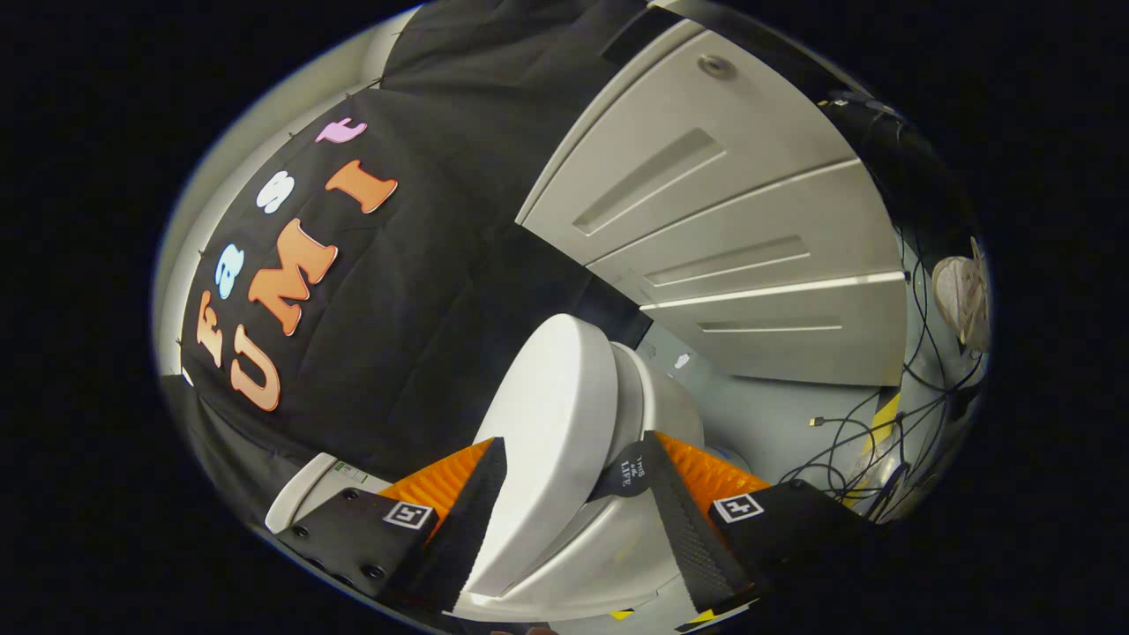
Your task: Open the toilet lid.
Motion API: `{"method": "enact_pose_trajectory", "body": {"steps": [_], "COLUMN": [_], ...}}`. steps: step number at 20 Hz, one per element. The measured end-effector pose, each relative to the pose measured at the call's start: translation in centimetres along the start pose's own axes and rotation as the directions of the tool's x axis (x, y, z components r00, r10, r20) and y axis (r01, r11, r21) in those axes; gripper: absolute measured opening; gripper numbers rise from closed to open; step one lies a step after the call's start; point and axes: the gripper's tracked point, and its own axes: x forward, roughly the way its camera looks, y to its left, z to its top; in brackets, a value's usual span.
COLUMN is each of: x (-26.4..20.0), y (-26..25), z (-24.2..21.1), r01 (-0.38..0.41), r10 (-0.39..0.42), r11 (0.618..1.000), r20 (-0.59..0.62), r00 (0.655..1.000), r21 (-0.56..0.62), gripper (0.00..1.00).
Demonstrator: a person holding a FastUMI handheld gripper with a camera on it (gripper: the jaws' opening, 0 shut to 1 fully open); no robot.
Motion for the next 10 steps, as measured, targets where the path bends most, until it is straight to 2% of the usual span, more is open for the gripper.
{"method": "enact_pose_trajectory", "body": {"steps": [6, 10], "x": [0.3, 1.0], "y": [-2.1, -3.2], "z": [-1.5, -1.7], "r01": [-0.017, -0.035], "r10": [0.025, 0.047], "r11": [0.995, 0.988], "r20": [-0.076, -0.076], "r00": [0.997, 0.996], "r21": [0.097, 0.149], "gripper": [0.97, 0.82]}}
